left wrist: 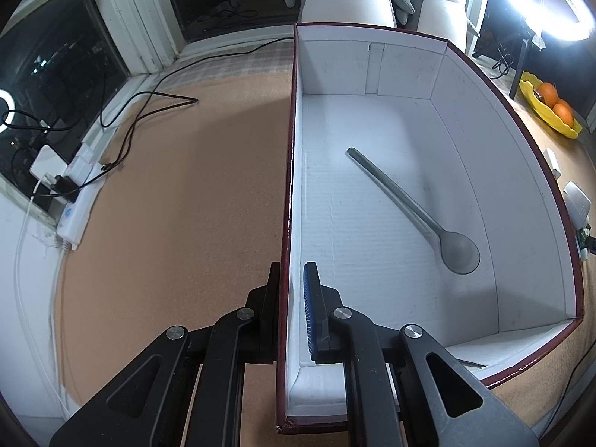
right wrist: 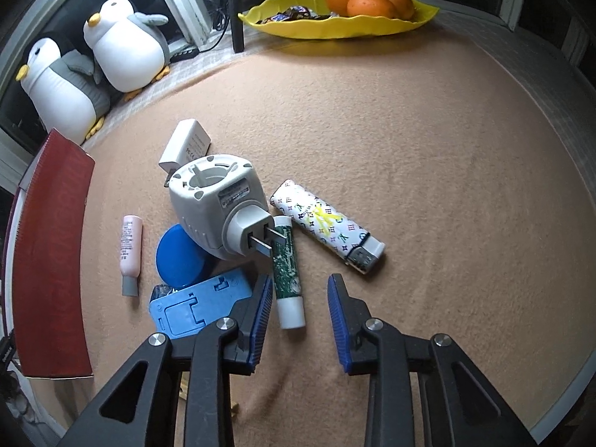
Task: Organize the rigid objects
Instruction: 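Move the right tool to the green glue stick and grasp it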
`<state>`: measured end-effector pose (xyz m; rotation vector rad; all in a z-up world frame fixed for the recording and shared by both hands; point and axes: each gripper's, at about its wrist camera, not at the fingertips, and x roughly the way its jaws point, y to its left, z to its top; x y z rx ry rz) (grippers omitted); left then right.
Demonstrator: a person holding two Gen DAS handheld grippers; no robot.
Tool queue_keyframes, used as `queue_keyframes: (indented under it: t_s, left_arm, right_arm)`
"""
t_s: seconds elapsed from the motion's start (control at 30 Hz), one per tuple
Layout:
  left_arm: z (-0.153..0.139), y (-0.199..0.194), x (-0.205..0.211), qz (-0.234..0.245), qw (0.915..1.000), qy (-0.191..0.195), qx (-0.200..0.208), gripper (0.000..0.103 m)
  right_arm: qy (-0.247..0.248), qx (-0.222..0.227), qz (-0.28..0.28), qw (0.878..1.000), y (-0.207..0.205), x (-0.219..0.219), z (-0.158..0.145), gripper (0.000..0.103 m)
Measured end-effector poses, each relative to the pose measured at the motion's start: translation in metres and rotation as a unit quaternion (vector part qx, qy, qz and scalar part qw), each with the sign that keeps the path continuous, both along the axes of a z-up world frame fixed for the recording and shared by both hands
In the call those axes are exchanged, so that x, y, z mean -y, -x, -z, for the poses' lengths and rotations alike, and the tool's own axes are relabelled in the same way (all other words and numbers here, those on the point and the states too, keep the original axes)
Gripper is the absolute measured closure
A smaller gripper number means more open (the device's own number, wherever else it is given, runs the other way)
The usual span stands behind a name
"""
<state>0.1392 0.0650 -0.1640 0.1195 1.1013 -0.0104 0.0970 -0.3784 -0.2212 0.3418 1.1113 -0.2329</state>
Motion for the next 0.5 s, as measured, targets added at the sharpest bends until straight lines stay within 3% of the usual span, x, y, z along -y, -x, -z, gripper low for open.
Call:
queue_keyframes:
  t_s: [0.5]
  left_arm:
    - [0.001, 0.0, 0.002, -0.003, 1.0, 0.002, 0.001, 0.094]
  right_arm:
    - [0.012, -0.018, -0.014, 1.0, -0.015, -0.007, 0.009, 0.088]
